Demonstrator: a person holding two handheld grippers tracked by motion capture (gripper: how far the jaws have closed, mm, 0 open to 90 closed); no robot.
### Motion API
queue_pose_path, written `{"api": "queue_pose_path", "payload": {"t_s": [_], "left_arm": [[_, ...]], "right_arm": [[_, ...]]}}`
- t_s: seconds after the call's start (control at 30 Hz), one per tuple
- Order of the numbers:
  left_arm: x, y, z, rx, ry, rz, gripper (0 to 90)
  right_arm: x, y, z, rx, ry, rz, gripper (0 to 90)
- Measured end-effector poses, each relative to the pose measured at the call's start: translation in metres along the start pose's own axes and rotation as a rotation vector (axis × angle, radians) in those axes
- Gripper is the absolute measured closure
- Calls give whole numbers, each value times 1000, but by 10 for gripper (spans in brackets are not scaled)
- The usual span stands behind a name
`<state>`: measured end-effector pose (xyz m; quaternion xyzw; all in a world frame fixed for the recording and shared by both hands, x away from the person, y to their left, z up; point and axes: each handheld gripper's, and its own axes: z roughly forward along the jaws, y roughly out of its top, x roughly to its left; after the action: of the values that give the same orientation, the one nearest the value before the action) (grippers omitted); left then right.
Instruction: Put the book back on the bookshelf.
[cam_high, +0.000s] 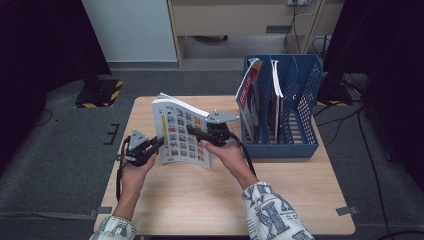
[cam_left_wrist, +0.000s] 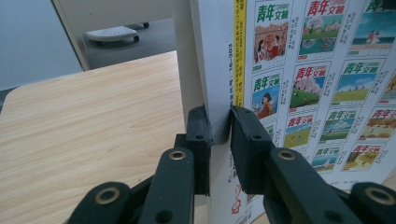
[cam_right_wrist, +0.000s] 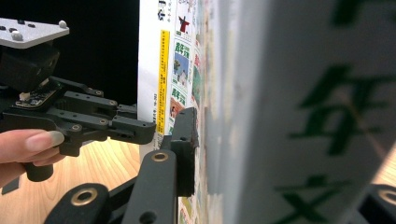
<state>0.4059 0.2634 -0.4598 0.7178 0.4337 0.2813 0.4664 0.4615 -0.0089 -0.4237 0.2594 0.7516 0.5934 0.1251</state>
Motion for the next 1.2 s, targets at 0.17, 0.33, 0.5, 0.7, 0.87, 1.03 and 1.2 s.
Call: {"api": "queue_pose_path", "payload": {"t_s": [0.17, 0.33, 0.5, 0.7, 0.87, 1.03, 1.2], "left_arm": [[0, -1, -1, -1, -1, -1, 773], [0, -1, -1, -3, -3, -2, 774], [1, -1, -1, -4, -4, -4, 774], [0, -2, -2, -6, -5, -11, 774], [1, -3, -2, -7, -6, -12, 774], [1, -3, -2, -6, -7, -12, 774], [1, -3, -2, -8, -6, -13, 772]], "right_arm": [[-2, -1, 2, -9, 3, 10, 667], [-2, -1, 3, -11, 13, 18, 658], [-3, -2, 6, -12, 16, 20, 657], [-2, -3, 9, -15, 20, 18, 664], [-2, -4, 10, -23, 9, 11, 699], [-1, -5, 10, -27, 3, 14, 725], [0, -4, 10, -26, -9, 2, 733]]}}
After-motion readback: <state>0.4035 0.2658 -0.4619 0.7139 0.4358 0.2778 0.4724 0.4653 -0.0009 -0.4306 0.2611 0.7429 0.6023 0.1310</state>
